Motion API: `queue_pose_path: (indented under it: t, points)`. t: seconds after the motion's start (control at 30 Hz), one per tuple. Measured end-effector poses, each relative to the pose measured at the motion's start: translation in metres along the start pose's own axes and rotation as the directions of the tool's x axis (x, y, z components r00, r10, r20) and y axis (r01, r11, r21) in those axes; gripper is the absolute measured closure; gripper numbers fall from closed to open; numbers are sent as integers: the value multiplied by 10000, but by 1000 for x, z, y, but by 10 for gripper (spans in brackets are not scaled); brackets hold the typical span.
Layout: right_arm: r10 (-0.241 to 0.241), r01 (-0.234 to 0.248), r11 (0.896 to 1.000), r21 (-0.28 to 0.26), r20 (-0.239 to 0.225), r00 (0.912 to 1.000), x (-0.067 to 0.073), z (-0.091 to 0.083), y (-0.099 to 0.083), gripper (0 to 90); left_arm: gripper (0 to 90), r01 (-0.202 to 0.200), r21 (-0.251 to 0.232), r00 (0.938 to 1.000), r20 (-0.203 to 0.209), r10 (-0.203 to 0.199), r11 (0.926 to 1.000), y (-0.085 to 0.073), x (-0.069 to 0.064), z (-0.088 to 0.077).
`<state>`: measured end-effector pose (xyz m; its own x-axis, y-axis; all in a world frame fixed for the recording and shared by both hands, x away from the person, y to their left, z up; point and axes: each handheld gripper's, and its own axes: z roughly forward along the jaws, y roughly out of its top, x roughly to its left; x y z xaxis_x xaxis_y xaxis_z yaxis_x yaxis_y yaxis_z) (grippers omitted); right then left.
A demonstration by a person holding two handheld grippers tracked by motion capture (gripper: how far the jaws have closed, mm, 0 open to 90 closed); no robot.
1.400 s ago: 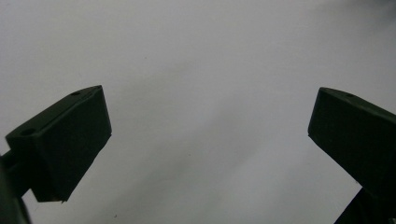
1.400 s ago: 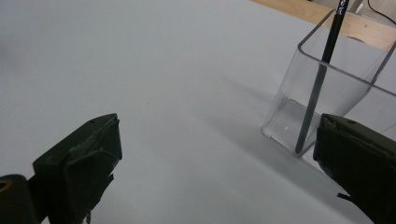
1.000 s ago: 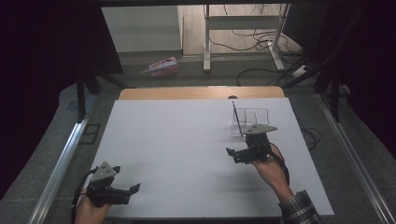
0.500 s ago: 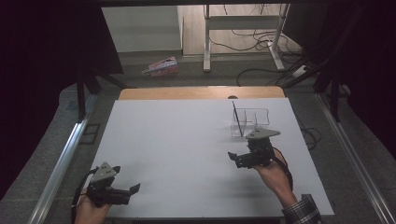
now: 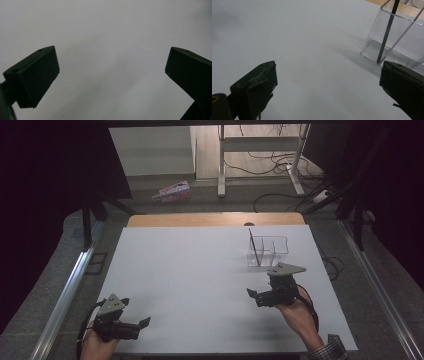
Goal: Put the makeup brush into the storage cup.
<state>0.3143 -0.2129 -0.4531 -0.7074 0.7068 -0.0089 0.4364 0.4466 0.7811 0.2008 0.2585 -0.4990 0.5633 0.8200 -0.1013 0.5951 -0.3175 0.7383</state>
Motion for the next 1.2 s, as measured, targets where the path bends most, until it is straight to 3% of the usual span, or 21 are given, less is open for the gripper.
queue_pose_path:
  t: [1.2]
  points:
    - [-34, 38, 9989, 464, -83, 10000, 13, -18, -28, 6, 0, 23, -195, 10000, 48, -22, 9998, 0, 0, -1]
